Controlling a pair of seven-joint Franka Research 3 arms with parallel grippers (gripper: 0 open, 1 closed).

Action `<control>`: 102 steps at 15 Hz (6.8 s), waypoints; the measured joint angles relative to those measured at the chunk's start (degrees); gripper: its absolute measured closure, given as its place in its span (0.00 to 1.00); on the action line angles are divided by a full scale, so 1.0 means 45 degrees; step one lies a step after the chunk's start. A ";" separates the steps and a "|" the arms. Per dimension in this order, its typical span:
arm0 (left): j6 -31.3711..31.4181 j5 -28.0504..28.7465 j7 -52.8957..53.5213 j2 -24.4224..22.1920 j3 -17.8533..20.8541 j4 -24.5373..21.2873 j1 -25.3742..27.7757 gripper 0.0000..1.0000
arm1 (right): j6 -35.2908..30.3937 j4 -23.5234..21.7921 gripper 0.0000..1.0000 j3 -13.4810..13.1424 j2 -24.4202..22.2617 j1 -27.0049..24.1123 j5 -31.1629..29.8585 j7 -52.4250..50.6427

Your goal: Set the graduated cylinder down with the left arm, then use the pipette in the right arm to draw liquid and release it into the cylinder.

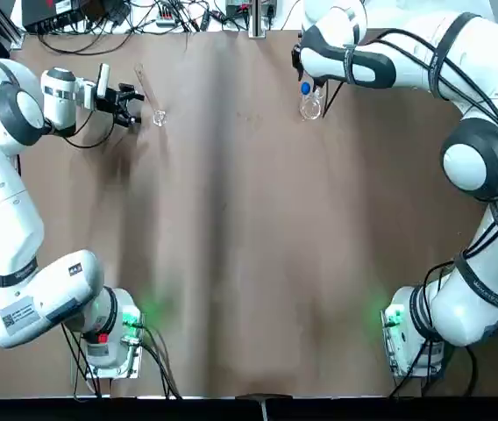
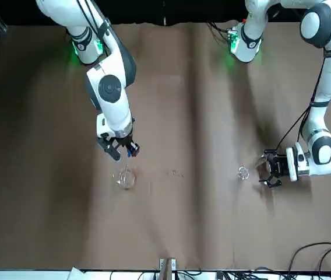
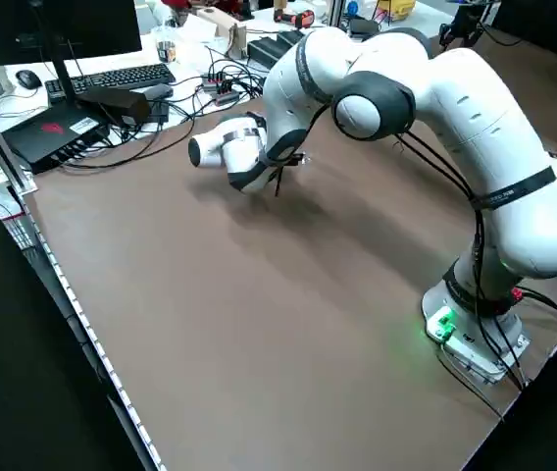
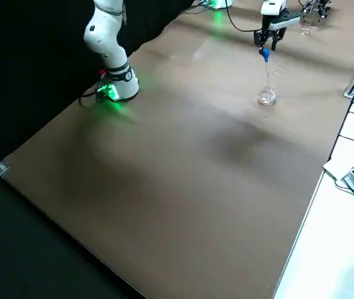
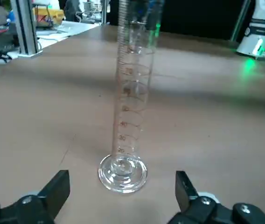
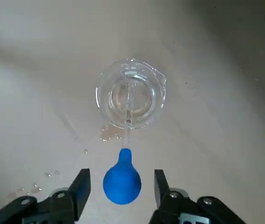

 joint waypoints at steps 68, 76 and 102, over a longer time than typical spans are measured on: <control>0.4683 -0.5945 0.1000 0.0700 -0.1435 0.0142 -0.6617 0.66 | -0.0056 0.0029 0.87 0.0047 0.0137 0.0048 -0.0034 0.0156; 0.6429 -0.7353 0.0911 0.0699 -0.2109 0.0139 -0.7492 0.66 | -0.0180 0.0055 0.87 0.0030 0.0136 0.0047 -0.0034 0.0161; 0.6831 -0.8152 0.0823 0.1080 -0.2054 0.0031 -0.8164 0.66 | -0.0363 0.0127 0.77 -0.0002 0.0135 0.0013 -0.0034 -0.0032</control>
